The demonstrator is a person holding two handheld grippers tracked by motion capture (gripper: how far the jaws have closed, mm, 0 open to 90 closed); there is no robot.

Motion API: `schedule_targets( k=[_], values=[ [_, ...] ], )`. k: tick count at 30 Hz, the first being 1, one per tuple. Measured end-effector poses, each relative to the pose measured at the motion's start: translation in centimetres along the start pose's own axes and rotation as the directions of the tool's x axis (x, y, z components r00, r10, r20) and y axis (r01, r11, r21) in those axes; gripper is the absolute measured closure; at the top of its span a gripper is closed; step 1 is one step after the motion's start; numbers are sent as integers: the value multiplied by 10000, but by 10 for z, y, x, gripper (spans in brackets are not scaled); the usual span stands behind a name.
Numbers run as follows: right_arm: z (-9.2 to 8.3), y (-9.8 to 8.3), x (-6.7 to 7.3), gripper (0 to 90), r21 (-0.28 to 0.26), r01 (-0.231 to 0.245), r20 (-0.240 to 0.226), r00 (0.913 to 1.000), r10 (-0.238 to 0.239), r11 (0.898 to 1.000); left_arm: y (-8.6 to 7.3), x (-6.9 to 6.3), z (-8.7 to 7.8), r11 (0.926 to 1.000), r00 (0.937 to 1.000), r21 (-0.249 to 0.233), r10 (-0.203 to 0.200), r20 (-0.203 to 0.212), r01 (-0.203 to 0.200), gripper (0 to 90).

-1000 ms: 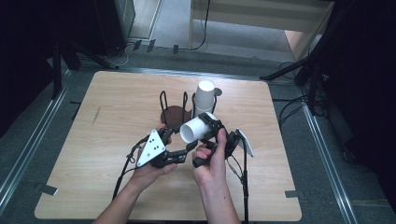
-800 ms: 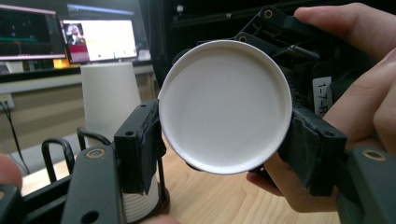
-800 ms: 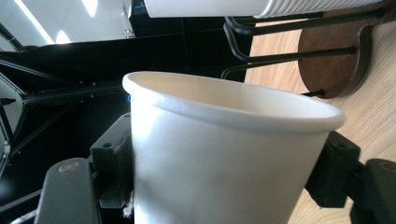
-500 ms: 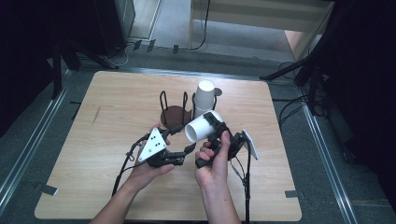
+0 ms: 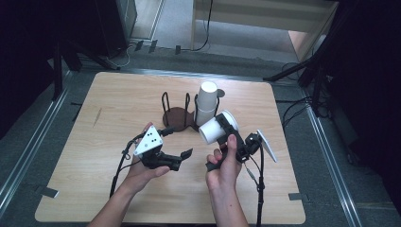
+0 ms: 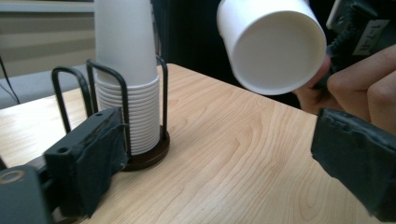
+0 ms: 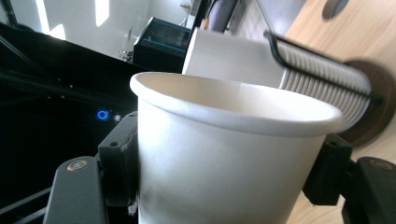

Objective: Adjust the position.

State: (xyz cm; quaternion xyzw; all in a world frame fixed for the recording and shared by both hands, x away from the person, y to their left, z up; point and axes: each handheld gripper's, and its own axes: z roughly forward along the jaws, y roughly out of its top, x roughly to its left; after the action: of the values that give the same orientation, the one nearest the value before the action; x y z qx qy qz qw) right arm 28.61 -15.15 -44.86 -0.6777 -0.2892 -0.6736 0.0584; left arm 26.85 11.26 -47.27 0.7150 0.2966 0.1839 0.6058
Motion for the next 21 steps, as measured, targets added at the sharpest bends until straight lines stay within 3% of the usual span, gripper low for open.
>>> schedule_targets(
  k=[4,7,11,12,14,15,17,18,21],
  values=[
    [-5,4,6,286,-339,1345,236,9907,-1338,9903,0,3,-3,9999,10000,98,-90,9,90,7],
    [-9,6,10,287,-660,2429,325,9699,-2412,9678,1,5,-6,9997,9998,131,-183,35,182,0],
    [-12,7,15,287,-817,3283,456,9444,-3255,9410,1,6,-10,9997,9998,154,-164,65,163,0],
    [-13,7,16,287,-867,3579,482,9336,-3549,9297,1,7,-12,9998,9997,138,-177,185,174,0],
    [-15,7,19,287,-1008,4340,727,9007,-4284,8953,1,9,-14,9997,9997,144,-176,186,173,0],
    [-15,7,20,287,-1039,4581,763,8887,-4522,8828,0,10,-16,9996,9996,179,-207,181,204,0],
    [-17,7,22,287,-1110,5212,902,8532,-5137,8462,-2,12,-18,9996,9996,205,-182,194,178,0],
    [-17,7,24,287,-1159,5648,1046,8250,-5554,8170,-2,13,-19,9996,9997,238,-175,174,171,0],
    [-18,7,26,286,-1198,6322,1283,7744,-6195,7655,-4,17,-23,9994,9996,192,-286,75,285,0]
  ],
)
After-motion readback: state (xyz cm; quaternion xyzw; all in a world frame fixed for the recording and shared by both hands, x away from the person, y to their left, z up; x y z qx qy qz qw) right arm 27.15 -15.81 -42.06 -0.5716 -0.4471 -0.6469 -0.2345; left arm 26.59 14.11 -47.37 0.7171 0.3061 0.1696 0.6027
